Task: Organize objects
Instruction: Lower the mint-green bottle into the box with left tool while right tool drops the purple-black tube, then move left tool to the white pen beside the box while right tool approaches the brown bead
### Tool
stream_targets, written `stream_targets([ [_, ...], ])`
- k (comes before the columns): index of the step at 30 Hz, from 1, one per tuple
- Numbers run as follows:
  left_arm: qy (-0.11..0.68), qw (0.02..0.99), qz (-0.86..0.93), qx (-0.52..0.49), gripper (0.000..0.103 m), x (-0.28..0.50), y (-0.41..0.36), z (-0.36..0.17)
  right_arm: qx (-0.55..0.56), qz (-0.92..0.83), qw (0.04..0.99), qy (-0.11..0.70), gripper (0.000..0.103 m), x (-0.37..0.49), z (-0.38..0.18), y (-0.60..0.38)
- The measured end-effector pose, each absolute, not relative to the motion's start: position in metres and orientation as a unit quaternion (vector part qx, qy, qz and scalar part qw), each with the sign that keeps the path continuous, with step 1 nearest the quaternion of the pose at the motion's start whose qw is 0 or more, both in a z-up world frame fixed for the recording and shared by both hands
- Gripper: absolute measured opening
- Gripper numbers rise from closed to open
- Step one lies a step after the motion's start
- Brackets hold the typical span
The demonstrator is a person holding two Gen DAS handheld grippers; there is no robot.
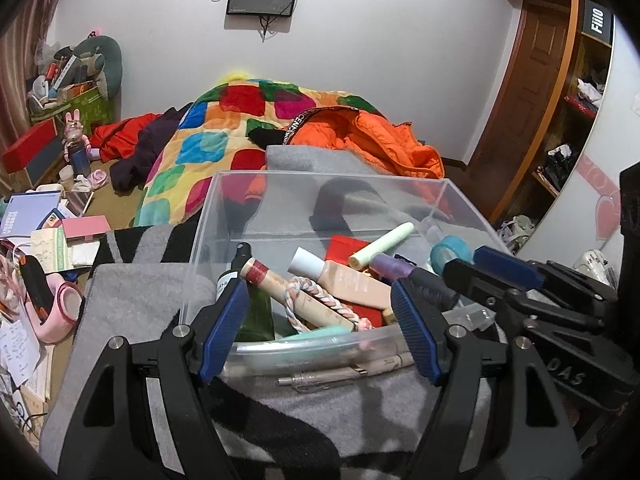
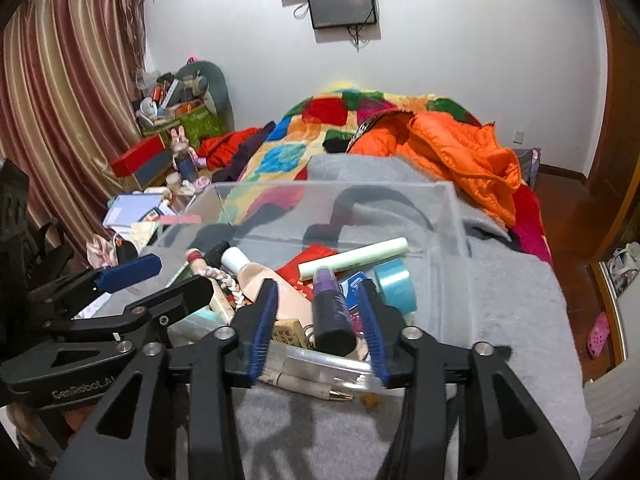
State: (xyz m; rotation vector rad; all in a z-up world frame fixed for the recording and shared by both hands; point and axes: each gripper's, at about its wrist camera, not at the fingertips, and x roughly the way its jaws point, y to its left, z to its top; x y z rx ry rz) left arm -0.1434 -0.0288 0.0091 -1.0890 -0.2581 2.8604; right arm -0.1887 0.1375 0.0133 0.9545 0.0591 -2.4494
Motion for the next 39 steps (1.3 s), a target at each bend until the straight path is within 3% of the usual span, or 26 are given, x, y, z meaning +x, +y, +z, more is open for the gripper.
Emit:
stream_targets([
  [8, -0.088, 0.036, 0.936, -0.338, 0.074, -0.123, -0.028, 0.025, 0.323, -0.913, 0.248, 0.015, 0.060, -0.167, 0.032, 0.158],
  [17, -0.082, 0.029, 0.939, -0.332, 0.074, -0.100, -0.026, 0.027, 0.308, -0.924, 0.224, 0.025, 0.060, -0.146, 0.035, 0.179],
  [30, -0.065, 0.030, 0.912, -0.404, 0.075, -0.108, -0.020, -0.030, 0.384, -0.896, 0.224, 0.017, 0.060, -0.151, -0.020, 0.194],
  [34, -0.062, 0.030, 0.907, -0.416, 0.075, -0.113, -0.020, -0.040, 0.397, -0.887, 0.233, 0.029, 0.055, -0.152, -0.033, 0.188],
  [39, -0.071, 0.043, 0.899, -0.429, 0.075, -0.123, -0.020, -0.045, 0.420, -0.876, 0.235, 0.025, 0.037, -0.164, -0.041, 0.183],
])
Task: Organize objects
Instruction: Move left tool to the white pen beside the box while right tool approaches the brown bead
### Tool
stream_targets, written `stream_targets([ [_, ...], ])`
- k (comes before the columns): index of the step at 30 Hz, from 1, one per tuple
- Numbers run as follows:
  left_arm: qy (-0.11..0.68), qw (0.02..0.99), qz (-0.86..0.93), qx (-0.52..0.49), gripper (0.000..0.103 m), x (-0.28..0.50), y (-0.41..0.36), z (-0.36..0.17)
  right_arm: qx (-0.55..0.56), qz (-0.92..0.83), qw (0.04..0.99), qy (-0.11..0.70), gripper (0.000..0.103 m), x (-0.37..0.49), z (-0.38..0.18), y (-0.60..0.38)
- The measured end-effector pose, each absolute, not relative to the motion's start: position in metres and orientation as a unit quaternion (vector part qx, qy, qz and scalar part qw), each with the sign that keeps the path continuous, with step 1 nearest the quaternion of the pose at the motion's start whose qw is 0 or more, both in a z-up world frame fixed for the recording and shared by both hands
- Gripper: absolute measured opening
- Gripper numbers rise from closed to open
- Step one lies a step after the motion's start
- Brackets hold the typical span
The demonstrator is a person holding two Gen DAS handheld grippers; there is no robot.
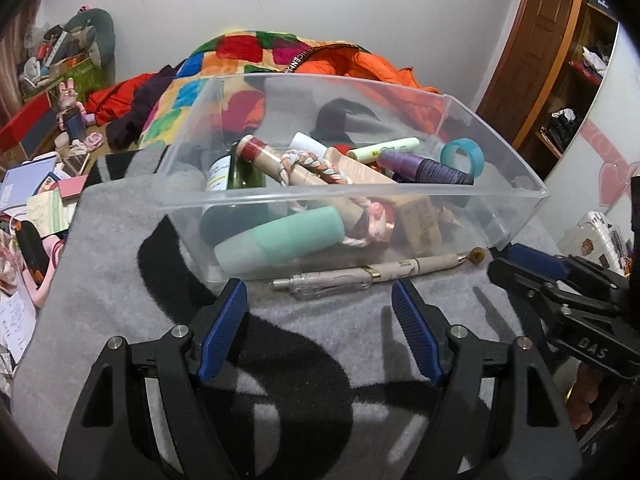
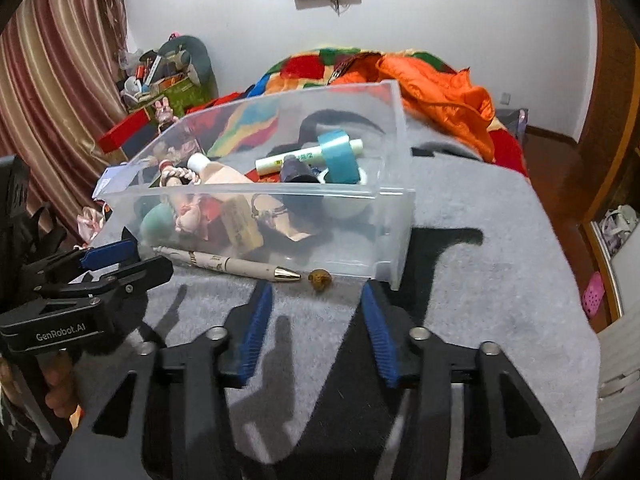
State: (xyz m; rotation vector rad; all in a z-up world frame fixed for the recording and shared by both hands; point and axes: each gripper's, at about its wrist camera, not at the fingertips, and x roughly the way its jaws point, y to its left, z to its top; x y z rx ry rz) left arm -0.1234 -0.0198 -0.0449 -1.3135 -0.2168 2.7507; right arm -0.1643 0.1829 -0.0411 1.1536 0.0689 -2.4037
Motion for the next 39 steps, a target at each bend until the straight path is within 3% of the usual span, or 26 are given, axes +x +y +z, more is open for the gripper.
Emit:
stream_targets([
  [5, -0.050, 0.053, 0.899, -0.433, 0.075, -0.130, -0.010, -0.046, 0.441, -0.867, 0.230, 0.034, 0.023, -0.174, -0.053, 0.173],
  [14, -0.046, 0.061, 0.894, -0.441, 0.075, -0.135, -0.007, -0.050, 0.434, -0.873, 0.218, 0.046, 0.012, -0.178, -0.055, 0.170],
  [21, -0.049, 0.080, 0.896, -0.434, 0.072, -0.127, 0.000, -0.044, 0.426, -0.877, 0.213, 0.063, 0.011, -0.173, -0.054, 0.164],
  [24, -0.068, 0.127, 0.883, -0.447, 0.056, -0.122, 0.004, -0.046, 0.429, -0.871, 0.235, 0.043, 0.011, -0.173, -0.053, 0.167],
  [35, -0.039, 0.074, 0.893, -0.443, 0.056, -0.111, -0.009, -0.042, 0.415, -0.874, 0.248, 0.047, 0.011, -0.159, -0.046, 0.166],
  [39, -0.035, 0.067, 0.890, -0.450, 0.063, -0.124, -0.014, -0.046, 0.425, -0.873, 0.237, 0.042, 0.011, -0.171, -0.049, 0.168],
])
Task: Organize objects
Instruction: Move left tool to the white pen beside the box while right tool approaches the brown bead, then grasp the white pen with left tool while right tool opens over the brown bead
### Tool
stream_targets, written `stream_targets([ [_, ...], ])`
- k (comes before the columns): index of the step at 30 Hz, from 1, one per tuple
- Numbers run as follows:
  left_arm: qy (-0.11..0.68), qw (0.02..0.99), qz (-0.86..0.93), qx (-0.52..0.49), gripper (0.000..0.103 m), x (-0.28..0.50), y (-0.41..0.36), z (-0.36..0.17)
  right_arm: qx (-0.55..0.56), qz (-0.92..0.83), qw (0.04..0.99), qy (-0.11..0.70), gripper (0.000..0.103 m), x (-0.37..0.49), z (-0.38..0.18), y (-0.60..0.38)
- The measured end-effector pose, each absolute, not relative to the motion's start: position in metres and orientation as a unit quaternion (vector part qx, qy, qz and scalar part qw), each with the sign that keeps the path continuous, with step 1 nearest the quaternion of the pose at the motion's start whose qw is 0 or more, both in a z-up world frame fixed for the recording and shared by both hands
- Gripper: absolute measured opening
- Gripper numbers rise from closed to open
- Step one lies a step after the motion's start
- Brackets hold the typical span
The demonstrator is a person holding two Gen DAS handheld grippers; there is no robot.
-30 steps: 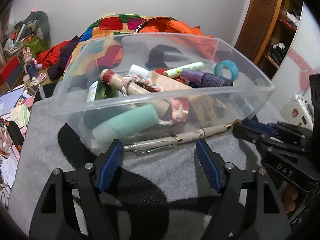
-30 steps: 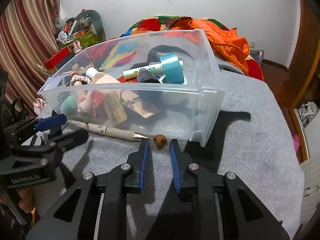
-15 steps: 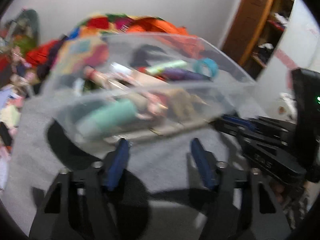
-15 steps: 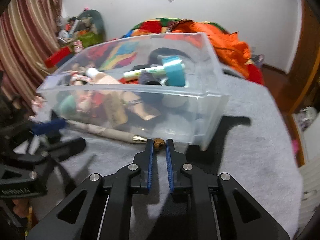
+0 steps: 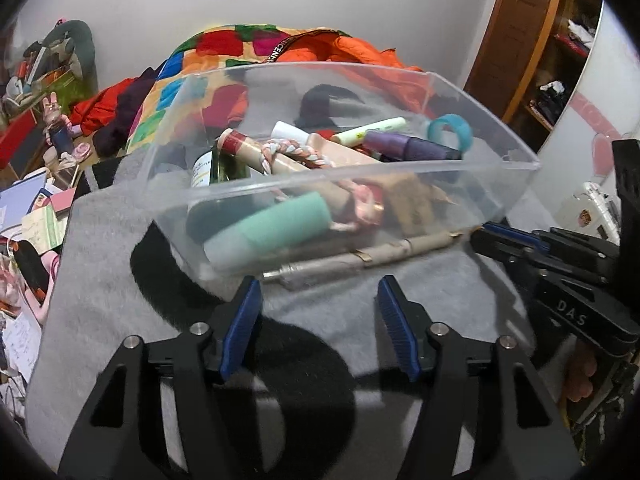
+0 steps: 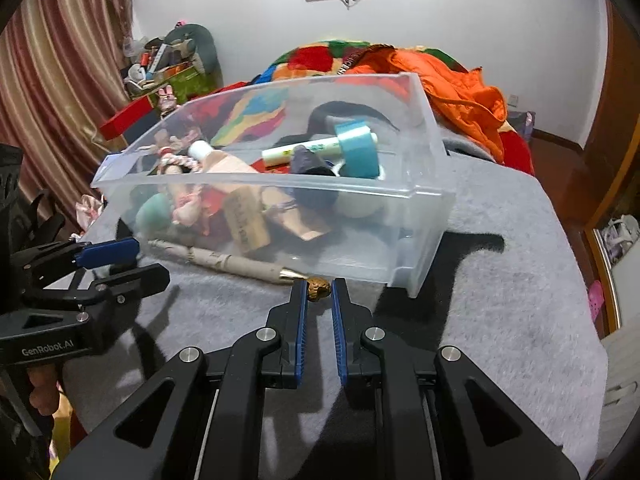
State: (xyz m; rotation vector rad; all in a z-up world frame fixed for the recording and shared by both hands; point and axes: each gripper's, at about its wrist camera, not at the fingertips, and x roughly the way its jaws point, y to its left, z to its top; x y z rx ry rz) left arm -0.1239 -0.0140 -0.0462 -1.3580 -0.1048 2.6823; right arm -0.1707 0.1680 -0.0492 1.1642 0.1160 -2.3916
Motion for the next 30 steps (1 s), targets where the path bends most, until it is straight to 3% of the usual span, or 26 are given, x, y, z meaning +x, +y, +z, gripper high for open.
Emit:
stream_targets([
  [8, -0.024, 0.066, 0.888, -0.453, 0.073, -0.139, -0.003, -0.053, 0.431, -0.875, 0.210, 0.069, 0.011, -0.177, -0.055, 0.162],
  [23, -0.044, 0.112, 0.886, -0.447, 0.073, -0.079, -0.016, -0.038, 0.415, -0.869, 0.262, 0.063, 0.011, -0.146, -0.045, 0.172],
  [30, 0.006, 0.113, 0.893, -0.436, 0.073, -0.074, -0.008, -0.029, 0.417, -0.869, 0.260, 0.059, 0.011, -0.134, -0.047, 0.182],
])
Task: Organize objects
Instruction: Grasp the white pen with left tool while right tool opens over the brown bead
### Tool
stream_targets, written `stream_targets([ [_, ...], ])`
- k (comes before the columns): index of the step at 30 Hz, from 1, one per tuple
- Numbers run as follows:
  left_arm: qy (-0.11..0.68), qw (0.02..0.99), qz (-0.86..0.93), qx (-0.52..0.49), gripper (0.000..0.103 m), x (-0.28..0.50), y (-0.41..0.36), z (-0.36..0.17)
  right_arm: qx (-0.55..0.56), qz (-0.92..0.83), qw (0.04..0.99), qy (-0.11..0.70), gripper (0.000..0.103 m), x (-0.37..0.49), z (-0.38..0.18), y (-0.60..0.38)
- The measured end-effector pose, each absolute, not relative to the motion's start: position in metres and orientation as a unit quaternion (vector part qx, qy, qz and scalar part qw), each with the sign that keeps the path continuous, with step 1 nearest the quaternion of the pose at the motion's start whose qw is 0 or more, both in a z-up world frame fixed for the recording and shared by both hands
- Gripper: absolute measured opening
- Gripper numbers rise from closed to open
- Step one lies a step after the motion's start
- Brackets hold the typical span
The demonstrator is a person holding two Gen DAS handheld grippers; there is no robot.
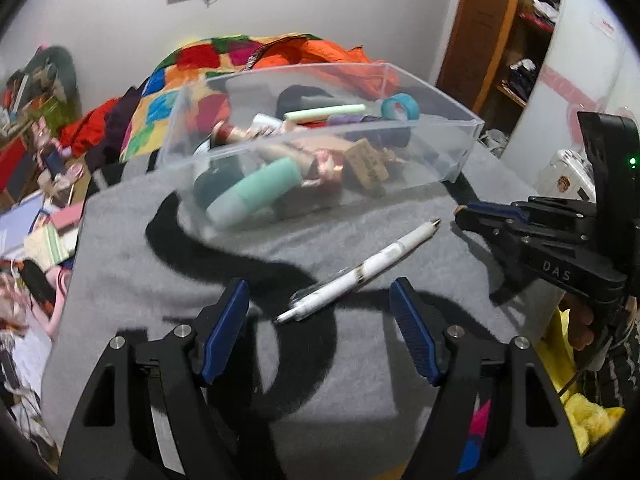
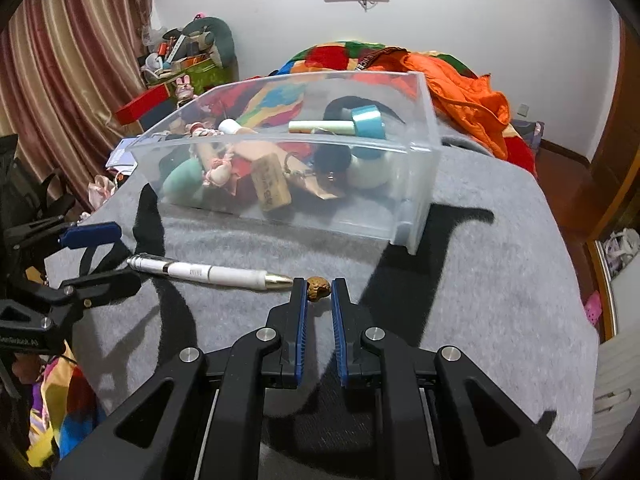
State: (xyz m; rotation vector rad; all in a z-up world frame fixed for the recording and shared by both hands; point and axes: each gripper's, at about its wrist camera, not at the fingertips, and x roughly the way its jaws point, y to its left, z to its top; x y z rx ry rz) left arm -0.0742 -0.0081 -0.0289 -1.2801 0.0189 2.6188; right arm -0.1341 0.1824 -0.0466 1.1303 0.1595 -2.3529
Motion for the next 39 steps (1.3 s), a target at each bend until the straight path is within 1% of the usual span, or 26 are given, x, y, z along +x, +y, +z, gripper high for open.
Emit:
stream_targets([
  [7, 0.065, 0.160, 0.874, -0.454, 0.072, -0.107, 0.030, -0.043, 0.418, -0.869, 0.258, 0.057, 0.011, -0.129, -0.044, 0.190],
  [9, 0.075, 0.164, 0.866, -0.467, 0.063, -0.112, 0.037, -0.052, 0.420, -0.867, 0.260, 0.062, 0.011, -0.126, -0.044, 0.190],
  [10, 0.073, 0.165, 0.867, -0.464, 0.063, -0.112, 0.038, -0.054, 0.422, -0.866, 0.260, 0.065, 0.011, -0.125, -0.045, 0.191],
  [11, 0.070, 0.167, 0.868, -0.463, 0.058, -0.111, 0.037, -0.053, 0.422, -0.867, 0.258, 0.069, 0.011, -0.124, -0.046, 0.191],
  [12, 0.068, 0.165, 0.868, -0.463, 0.050, -0.110, 0.036, -0.053, 0.422, -0.867, 0.255, 0.073, 0.011, -0.123, -0.047, 0.191],
  [13, 0.066, 0.161, 0.869, -0.464, 0.046, -0.109, 0.034, -0.052, 0.424, -0.866, 0.253, 0.077, 0.011, -0.122, -0.049, 0.191],
  [15, 0.057, 0.154, 0.868, -0.468, 0.031, -0.105, 0.029, -0.050, 0.430, -0.863, 0.255, 0.077, 0.013, -0.123, -0.052, 0.191],
  [17, 0.043, 0.151, 0.866, -0.474, 0.024, -0.101, 0.022, -0.048, 0.430, -0.863, 0.256, 0.071, 0.017, -0.124, -0.054, 0.192],
  [21, 0.014, 0.166, 0.857, -0.487, 0.016, -0.094, 0.014, -0.044, 0.427, -0.863, 0.259, 0.072, 0.023, -0.123, -0.053, 0.189],
  [23, 0.019, 0.169, 0.856, -0.487, 0.015, -0.092, 0.016, -0.042, 0.425, -0.865, 0.258, 0.075, 0.025, -0.121, -0.054, 0.187],
  [32, 0.056, 0.158, 0.866, -0.472, 0.015, -0.106, 0.034, -0.050, 0.418, -0.874, 0.240, 0.063, 0.024, -0.125, -0.055, 0.186],
  [33, 0.060, 0.155, 0.868, -0.469, 0.015, -0.106, 0.035, -0.050, 0.416, -0.876, 0.237, 0.061, 0.023, -0.126, -0.055, 0.186],
  [34, 0.063, 0.151, 0.870, -0.466, 0.014, -0.105, 0.036, -0.050, 0.413, -0.878, 0.234, 0.061, 0.016, -0.126, -0.055, 0.186],
  [35, 0.065, 0.147, 0.871, -0.464, 0.012, -0.103, 0.037, -0.049, 0.412, -0.880, 0.228, 0.065, 0.013, -0.126, -0.055, 0.185],
  [36, 0.066, 0.144, 0.873, -0.461, 0.010, -0.101, 0.037, -0.049, 0.412, -0.880, 0.228, 0.065, 0.013, -0.126, -0.054, 0.185],
  [39, 0.053, 0.144, 0.876, -0.457, 0.010, -0.095, 0.033, -0.045, 0.405, -0.882, 0.236, 0.052, 0.013, -0.123, -0.049, 0.187],
])
